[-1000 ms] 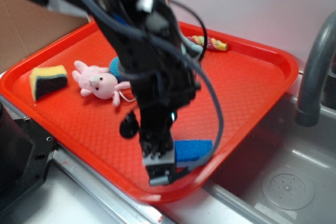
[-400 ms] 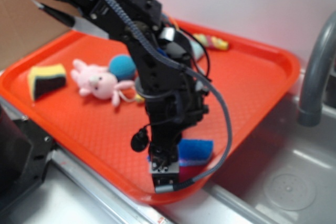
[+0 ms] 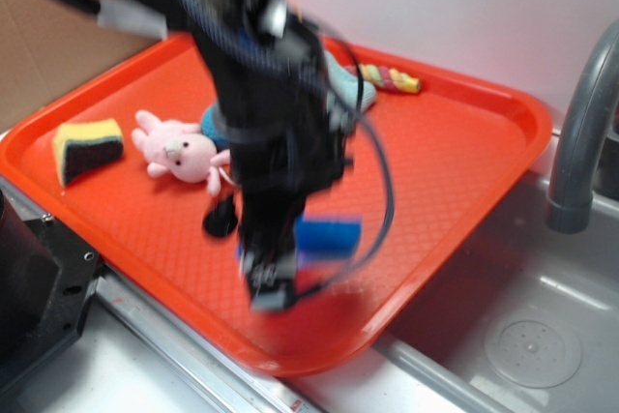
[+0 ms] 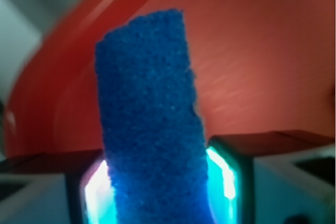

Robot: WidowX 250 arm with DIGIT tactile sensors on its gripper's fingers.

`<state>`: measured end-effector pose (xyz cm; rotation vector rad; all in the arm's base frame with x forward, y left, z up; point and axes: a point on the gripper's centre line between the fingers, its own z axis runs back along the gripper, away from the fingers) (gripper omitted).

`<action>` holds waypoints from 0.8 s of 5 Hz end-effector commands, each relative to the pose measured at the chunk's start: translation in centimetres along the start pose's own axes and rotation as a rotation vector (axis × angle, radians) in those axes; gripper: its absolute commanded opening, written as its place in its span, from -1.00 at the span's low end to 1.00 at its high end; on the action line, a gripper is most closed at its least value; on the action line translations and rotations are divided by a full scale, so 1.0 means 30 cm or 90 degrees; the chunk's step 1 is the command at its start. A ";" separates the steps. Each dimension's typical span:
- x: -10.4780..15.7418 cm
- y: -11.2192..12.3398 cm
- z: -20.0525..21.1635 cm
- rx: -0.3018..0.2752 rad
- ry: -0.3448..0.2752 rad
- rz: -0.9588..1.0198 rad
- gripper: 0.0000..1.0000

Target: Grab the blue sponge.

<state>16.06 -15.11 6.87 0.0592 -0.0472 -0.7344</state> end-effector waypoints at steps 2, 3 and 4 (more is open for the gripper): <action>-0.236 0.092 0.405 -0.017 0.119 0.444 -1.00; -0.261 0.070 0.427 -0.032 0.128 0.570 -1.00; -0.243 0.059 0.408 -0.018 0.122 0.588 -1.00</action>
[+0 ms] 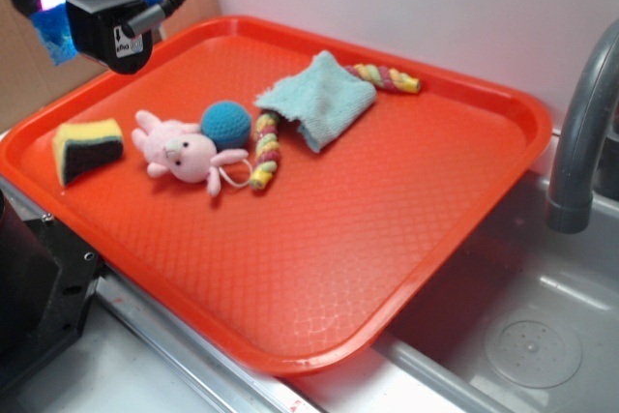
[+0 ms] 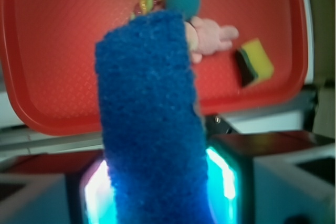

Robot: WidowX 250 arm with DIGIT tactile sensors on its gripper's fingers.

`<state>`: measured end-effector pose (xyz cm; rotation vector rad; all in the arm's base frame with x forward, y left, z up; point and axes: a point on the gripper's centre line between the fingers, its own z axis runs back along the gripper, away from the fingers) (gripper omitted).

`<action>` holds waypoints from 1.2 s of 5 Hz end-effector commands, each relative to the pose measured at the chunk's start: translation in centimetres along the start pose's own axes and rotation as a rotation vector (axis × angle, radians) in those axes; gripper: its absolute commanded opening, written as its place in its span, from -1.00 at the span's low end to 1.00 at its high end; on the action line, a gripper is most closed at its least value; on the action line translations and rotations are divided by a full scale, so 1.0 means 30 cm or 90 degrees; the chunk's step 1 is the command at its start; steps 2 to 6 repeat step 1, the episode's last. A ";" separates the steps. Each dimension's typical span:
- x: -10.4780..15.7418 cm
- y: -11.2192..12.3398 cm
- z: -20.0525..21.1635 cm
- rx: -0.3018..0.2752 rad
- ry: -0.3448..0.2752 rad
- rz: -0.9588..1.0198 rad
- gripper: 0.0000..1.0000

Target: Grab the blue sponge.

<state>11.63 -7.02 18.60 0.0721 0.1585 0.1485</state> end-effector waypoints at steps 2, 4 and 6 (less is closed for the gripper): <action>-0.013 -0.085 0.010 0.006 -0.026 0.007 -1.00; -0.013 -0.085 0.010 0.006 -0.026 0.007 -1.00; -0.013 -0.085 0.010 0.006 -0.026 0.007 -1.00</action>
